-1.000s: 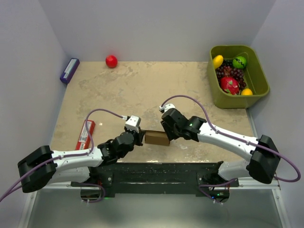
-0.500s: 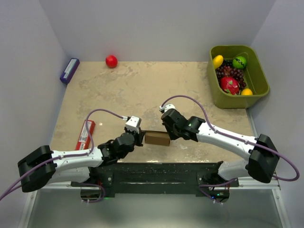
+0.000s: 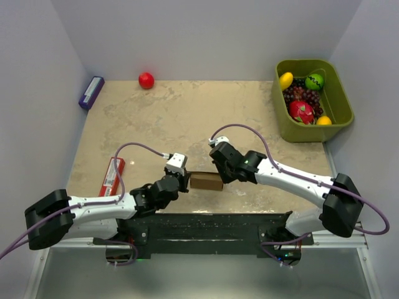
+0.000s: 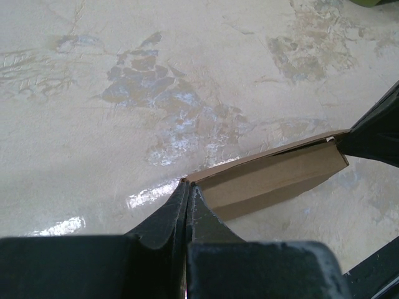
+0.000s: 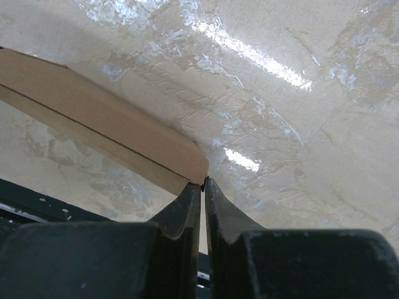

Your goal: Fold the paper box

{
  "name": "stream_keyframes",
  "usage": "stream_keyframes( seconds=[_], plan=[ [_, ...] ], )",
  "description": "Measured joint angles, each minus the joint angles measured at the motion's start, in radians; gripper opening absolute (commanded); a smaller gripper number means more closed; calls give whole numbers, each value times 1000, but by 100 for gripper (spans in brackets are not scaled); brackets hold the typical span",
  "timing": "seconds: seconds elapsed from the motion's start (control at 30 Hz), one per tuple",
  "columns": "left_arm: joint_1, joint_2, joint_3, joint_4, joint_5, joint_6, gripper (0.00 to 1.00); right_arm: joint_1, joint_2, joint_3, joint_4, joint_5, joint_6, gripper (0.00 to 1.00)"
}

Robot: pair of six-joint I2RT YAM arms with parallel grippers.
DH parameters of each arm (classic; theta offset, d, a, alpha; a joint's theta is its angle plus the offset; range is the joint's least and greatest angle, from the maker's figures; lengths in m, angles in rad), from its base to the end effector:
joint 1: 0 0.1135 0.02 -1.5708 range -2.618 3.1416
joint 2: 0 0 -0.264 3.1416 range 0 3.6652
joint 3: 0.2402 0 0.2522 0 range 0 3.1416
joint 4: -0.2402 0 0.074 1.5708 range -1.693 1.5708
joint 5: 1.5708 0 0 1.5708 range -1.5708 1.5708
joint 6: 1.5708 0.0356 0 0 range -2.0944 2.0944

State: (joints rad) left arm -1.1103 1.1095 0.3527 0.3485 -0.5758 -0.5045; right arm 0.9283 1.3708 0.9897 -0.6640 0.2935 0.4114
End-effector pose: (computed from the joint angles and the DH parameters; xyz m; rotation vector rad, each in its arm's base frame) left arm 0.1138 -0.1859 0.1841 0.2149 1.9325 -0.5152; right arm 0.1709 0.2112 0.2433 -0.5536 2.4908 0.1305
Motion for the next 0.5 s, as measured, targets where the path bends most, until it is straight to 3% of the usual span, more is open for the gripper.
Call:
stream_keyframes(
  seconds=[0.2, 0.5],
  plan=[
    [-21, 19, 21, -22, -37, 10, 0, 0, 8, 6, -10, -1, 15, 0],
    [-51, 42, 31, -23, -92, 20, 0, -34, 8, 6, -3, -52, 19, 0]
  ],
)
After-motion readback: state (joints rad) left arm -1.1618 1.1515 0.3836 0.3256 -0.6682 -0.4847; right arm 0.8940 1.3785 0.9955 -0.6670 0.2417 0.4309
